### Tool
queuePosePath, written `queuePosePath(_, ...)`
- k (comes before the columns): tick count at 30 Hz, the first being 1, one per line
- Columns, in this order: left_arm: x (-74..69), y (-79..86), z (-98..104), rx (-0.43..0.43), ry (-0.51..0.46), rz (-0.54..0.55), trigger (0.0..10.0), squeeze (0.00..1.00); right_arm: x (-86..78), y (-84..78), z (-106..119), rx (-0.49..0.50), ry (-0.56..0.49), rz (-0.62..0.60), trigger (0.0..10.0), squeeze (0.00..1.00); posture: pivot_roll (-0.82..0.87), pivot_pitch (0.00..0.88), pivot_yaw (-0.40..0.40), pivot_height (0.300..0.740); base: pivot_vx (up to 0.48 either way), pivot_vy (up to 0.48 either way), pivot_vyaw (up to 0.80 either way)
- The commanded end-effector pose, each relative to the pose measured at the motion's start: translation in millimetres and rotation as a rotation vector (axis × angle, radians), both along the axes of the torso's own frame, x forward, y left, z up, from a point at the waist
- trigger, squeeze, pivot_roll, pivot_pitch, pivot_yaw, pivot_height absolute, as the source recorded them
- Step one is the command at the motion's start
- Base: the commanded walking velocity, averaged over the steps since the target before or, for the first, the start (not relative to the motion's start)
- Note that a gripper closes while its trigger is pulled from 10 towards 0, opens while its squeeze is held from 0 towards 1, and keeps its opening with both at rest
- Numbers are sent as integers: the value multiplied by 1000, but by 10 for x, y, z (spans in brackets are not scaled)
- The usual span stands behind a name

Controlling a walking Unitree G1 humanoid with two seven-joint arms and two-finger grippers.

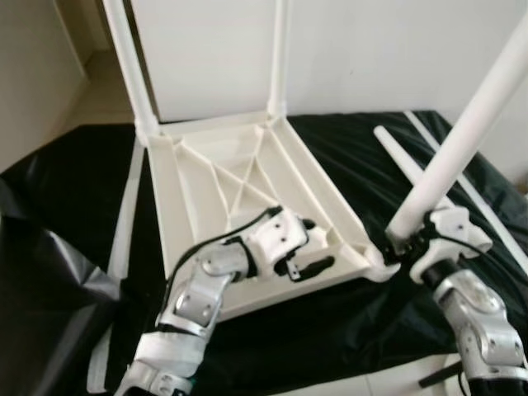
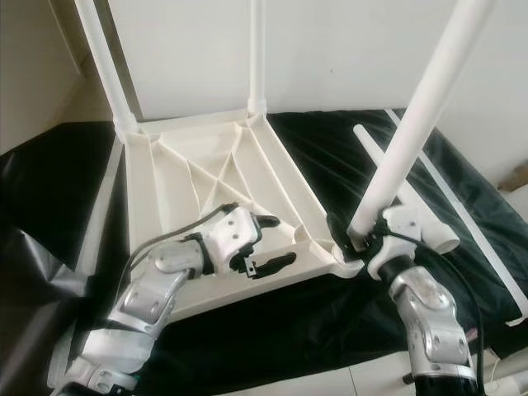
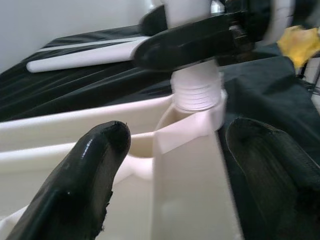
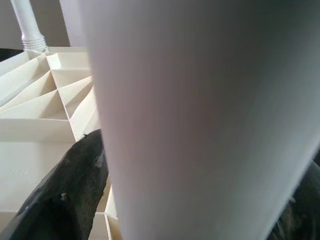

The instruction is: Building children table

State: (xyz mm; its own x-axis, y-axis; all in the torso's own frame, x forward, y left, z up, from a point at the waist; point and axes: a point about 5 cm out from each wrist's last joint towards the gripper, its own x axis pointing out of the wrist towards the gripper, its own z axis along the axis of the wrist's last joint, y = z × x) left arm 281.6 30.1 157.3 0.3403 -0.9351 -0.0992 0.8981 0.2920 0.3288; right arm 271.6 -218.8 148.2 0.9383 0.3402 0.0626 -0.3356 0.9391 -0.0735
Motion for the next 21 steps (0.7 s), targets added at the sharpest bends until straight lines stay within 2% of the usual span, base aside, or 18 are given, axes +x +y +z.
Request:
queuePosePath(1,-54,-8,-4,10,20,-50,10000,0,42,-6,-41,-21,28,36,10000,0,-37,0,-33,740,0,0,0)
queuePosePath(5,-100,-20,21,3,33,-88,10000,0,88,1,-70,-76,48,108,10000,0,-36,0,-31,740,0,0,0)
queuePosePath(6,-109,-26,19,8,31,-93,10000,0,99,9,-85,-88,59,132,9490,0,-34,0,-29,740,0,0,0)
queuePosePath(7,-109,-26,19,8,31,-93,10000,0,99,9,-85,-88,59,132,9490,0,-34,0,-29,740,0,0,0)
queuePosePath(8,-116,-27,18,14,33,-95,10000,0,110,9,-96,-90,68,153,8000,0,-34,0,-29,740,0,0,0)
queuePosePath(9,-134,-33,24,23,39,-104,10000,0,140,7,-105,-102,73,190,0,0,-30,0,-30,740,0,0,0)
queuePosePath(21,-133,-10,50,25,48,-90,10000,0,110,11,-228,-99,127,247,0,0,-24,0,-37,740,0,0,0)
